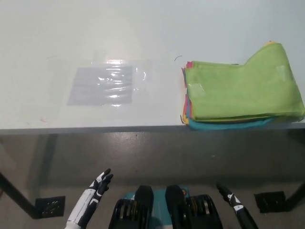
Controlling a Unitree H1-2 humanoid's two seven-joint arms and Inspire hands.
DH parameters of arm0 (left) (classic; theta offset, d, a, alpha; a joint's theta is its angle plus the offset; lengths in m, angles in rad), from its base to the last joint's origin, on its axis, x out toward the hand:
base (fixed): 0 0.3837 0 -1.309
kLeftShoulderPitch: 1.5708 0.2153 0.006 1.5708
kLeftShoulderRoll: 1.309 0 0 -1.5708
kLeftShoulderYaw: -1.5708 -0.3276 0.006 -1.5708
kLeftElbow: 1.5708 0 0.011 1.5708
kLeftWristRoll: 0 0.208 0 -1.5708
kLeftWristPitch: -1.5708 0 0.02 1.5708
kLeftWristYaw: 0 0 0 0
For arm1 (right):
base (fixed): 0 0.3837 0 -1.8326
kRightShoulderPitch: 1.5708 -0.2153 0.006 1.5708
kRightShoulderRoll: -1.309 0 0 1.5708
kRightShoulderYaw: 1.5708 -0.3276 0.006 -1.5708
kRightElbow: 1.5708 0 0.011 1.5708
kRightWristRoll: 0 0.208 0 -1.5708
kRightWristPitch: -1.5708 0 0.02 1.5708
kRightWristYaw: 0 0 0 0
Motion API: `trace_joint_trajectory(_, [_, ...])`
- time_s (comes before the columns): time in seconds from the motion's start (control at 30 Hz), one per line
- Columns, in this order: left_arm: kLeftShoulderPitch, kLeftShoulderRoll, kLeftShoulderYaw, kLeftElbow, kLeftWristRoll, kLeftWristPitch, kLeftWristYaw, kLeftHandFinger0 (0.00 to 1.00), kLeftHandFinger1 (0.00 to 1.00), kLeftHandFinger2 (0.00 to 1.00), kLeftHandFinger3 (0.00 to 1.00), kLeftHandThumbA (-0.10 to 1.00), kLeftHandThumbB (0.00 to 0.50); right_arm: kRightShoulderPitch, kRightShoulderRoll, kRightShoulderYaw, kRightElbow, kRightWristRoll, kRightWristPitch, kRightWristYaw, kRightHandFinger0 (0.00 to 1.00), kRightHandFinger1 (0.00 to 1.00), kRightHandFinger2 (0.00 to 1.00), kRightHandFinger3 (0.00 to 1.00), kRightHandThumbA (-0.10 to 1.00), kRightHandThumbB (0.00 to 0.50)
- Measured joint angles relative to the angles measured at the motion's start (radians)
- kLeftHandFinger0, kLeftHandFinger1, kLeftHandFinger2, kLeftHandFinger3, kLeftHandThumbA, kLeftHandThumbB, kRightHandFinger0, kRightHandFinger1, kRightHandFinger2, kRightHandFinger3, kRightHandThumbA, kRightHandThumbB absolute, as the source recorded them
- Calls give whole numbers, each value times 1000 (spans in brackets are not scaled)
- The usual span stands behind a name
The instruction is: A stack of folded microfibre clothes with a single fold is kept infront of the robot. the robot uses its right hand to grab one end of the clothes and pulla it away from the other end to unfold
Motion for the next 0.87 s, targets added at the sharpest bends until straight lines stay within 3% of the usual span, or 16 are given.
trace_joint_trajectory(0.23, [-8,0,-6,-1,1,0,0,1000,1000,1000,1000,1000,500,0,-2,-21,0,6,5,26,1000,1000,1000,1000,1000,291])
trace_joint_trajectory(0.57, [-13,1,-10,-2,8,0,0,1000,1000,1000,1000,1000,500,-2,-2,-31,-5,5,36,60,1000,1000,1000,1000,1000,312])
trace_joint_trajectory(0.73, [-13,1,-11,-2,15,0,0,1000,1000,1000,1000,1000,500,-2,-4,-33,-10,4,49,72,1000,1000,1000,1000,1000,276])
trace_joint_trajectory(0.87, [-13,1,-12,-2,24,0,1,1000,1000,1000,1000,1000,500,-3,-6,-34,-13,0,56,82,1000,1000,1000,1000,1000,278])
